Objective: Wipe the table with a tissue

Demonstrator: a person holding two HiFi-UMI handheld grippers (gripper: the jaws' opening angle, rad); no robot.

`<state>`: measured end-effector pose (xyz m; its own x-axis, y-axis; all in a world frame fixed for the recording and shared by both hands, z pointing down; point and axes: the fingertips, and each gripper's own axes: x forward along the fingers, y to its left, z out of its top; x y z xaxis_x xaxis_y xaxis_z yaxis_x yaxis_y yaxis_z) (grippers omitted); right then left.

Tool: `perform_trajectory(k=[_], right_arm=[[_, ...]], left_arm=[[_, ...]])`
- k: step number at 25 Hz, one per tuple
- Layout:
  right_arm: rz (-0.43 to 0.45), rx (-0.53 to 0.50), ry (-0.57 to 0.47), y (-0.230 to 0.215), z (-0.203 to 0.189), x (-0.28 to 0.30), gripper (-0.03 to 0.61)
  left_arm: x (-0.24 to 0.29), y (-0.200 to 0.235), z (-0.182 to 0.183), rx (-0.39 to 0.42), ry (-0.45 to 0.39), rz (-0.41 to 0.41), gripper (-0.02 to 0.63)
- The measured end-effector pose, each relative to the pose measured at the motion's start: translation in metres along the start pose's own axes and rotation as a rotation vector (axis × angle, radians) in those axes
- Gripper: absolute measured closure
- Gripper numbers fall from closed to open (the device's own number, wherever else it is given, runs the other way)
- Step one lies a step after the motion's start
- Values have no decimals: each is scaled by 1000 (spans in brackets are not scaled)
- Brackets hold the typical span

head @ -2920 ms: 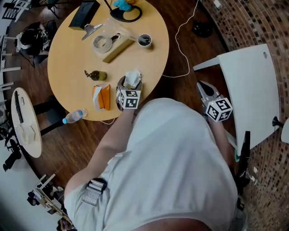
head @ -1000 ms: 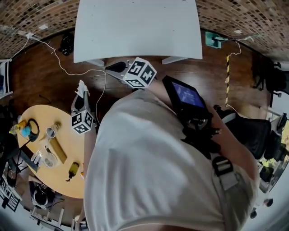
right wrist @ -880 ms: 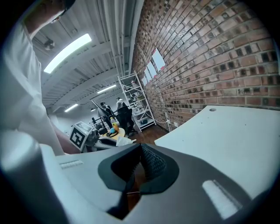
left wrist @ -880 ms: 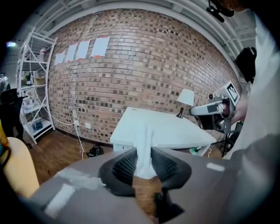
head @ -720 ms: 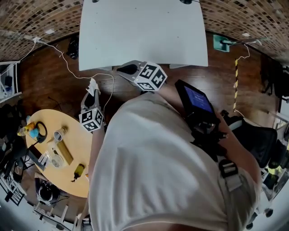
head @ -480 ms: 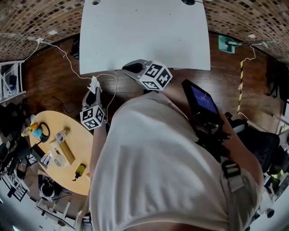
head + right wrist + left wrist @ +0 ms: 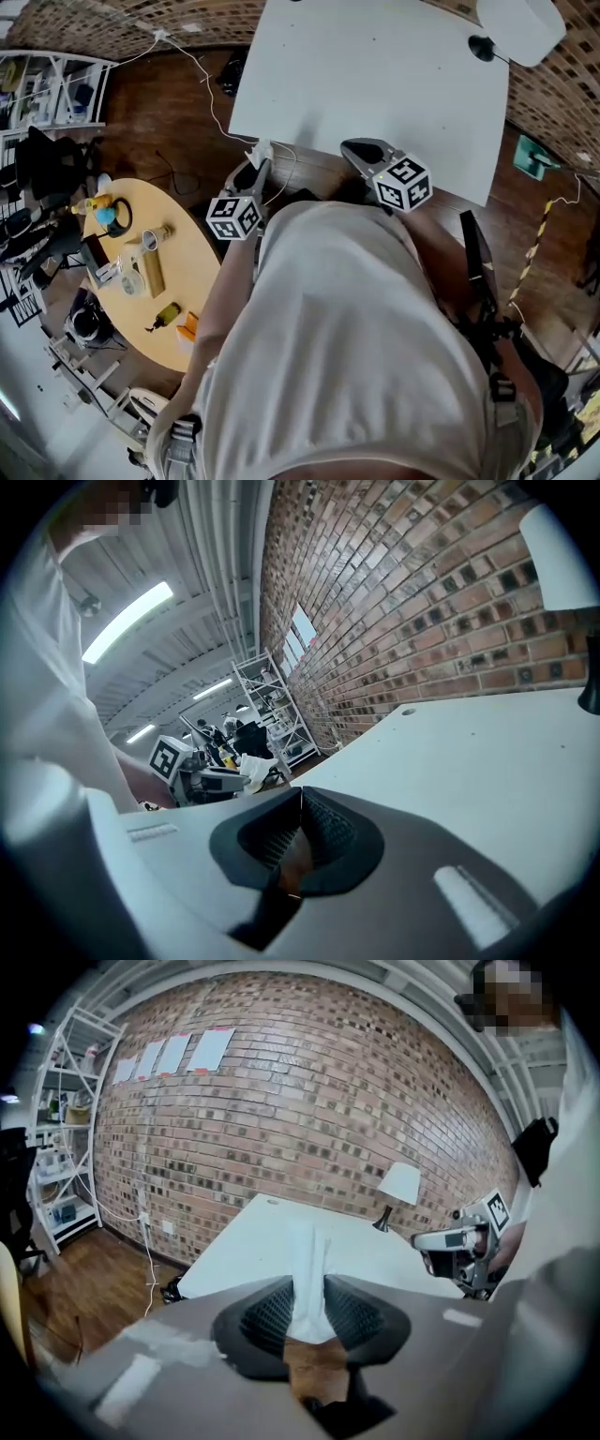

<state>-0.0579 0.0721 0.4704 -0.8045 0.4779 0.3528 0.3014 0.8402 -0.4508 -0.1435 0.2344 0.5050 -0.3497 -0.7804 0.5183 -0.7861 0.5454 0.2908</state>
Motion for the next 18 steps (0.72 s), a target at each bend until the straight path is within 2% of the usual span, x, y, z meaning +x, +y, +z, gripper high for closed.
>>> perform_trajectory(k=[9,13,18], right_arm=[[-8,41,16,-11,-2,14,570],[-51,48,24,-21,5,17,569],[-87,40,28,-36,22,29,571]], left_arm=[[18,27,-5,-16,88,46,505],[41,43,-1,34,137,57,503],[73,61,21,85,153,42,505]])
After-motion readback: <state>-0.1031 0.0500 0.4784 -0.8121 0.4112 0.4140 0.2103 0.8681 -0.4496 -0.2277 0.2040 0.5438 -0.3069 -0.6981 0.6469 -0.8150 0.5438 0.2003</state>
